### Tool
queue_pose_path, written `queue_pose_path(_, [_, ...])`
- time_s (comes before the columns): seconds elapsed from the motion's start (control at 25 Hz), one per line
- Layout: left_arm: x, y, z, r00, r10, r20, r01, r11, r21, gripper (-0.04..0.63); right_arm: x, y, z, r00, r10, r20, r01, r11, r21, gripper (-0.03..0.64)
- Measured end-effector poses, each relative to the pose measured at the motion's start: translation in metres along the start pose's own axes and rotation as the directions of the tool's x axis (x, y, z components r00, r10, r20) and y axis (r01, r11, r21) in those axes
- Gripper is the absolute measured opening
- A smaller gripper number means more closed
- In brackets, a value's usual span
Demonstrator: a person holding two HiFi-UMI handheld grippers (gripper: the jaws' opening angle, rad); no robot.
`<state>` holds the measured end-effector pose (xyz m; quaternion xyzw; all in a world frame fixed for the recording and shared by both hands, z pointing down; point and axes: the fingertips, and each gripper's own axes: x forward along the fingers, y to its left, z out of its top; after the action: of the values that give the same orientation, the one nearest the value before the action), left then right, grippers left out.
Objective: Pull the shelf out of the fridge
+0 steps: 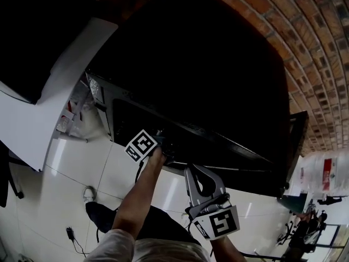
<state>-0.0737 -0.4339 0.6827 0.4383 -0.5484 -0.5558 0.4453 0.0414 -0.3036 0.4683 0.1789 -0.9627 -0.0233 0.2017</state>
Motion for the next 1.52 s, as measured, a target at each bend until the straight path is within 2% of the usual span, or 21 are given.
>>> queue_pose_path(0.52, [-0.072, -0.012, -0.009, 0.998, 0.032, -0.058, -0.032, 0.999, 0.011, 0.0, -0.013, 0.011, 0.015, 0.999, -0.053, 0.012, 0.052, 0.998, 0.048, 0.005])
queue_pose_path(0.84, [-0.114, -0.029, -0.012, 0.996, 0.026, -0.086, -0.028, 0.999, -0.027, 0.0, -0.032, 0.026, 0.021, 0.994, -0.109, 0.003, 0.109, 0.99, 0.088, 0.005])
queue_pose_path(1.0, [-0.136, -0.041, -0.013, 0.992, 0.021, -0.121, -0.024, 0.999, -0.022, 0.0, -0.042, 0.035, 0.026, 0.991, -0.137, 0.001, 0.136, 0.985, 0.107, 0.005])
queue_pose_path(1.24, [-0.17, -0.051, -0.015, 0.984, 0.036, -0.172, -0.047, 0.997, -0.055, 0.0, -0.056, 0.06, 0.032, 0.987, -0.16, -0.001, 0.159, 0.98, 0.119, 0.005])
queue_pose_path(1.44, [-0.196, -0.067, -0.012, 0.971, 0.025, -0.238, -0.023, 1.0, 0.011, 0.0, -0.07, 0.077, 0.034, 0.981, -0.195, -0.001, 0.194, 0.972, 0.135, 0.005])
queue_pose_path(1.52, [-0.204, -0.079, -0.011, 0.967, -0.005, -0.256, 0.0, 1.0, -0.023, 0.0, -0.074, 0.083, 0.035, 0.978, -0.207, 0.002, 0.205, 0.968, 0.144, 0.005])
